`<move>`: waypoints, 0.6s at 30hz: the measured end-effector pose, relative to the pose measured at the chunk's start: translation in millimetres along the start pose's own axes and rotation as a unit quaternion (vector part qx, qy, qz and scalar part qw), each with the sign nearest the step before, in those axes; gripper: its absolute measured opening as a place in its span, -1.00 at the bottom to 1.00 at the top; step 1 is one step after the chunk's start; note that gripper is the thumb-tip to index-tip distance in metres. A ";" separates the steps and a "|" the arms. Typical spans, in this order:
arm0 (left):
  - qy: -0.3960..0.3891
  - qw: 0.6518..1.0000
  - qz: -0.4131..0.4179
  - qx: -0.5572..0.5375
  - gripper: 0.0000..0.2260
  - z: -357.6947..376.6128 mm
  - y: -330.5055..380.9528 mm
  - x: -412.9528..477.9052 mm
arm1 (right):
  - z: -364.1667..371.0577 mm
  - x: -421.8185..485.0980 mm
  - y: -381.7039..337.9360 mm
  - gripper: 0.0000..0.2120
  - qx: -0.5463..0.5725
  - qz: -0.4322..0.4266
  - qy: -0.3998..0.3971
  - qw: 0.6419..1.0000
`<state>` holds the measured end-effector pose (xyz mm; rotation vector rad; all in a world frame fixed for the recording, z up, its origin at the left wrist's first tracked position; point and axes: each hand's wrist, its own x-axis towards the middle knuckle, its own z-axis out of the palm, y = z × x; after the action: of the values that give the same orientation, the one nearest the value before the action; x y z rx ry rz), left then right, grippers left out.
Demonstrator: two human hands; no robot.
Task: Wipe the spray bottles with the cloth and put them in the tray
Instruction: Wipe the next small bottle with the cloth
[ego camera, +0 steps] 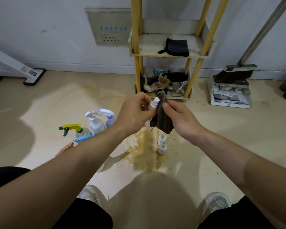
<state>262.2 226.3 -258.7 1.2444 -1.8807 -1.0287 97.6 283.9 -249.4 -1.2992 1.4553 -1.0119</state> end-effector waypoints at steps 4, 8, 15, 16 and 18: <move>-0.001 0.999 0.013 -0.042 -0.87 1.3 0.4 -2.5 | -8.3 5.7 2.7 -0.76 -0.045 -0.024 0.018 0.999; -0.022 0.998 -0.018 -0.057 -0.85 -2.2 2.6 -1.3 | -15.1 7.6 -0.8 -0.82 -0.035 -0.049 0.033 0.998; 0.001 0.983 -0.092 -0.158 -0.92 -3.8 -5.5 -9.7 | 7.1 9.3 5.9 -0.90 -0.073 -0.039 0.071 0.994; 0.012 0.984 -0.097 -0.148 -0.92 -5.3 -8.2 -10.9 | 11.2 10.3 5.5 -0.90 -0.085 -0.035 0.067 0.994; 0.027 0.989 -0.095 -0.113 -0.87 -12.0 -12.4 -13.9 | 16.8 13.9 1.8 -0.91 -0.110 -0.026 0.062 0.992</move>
<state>282.3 233.3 -265.1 1.3194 -1.5782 -1.2561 113.0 270.2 -256.8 -1.4585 1.6719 -1.0026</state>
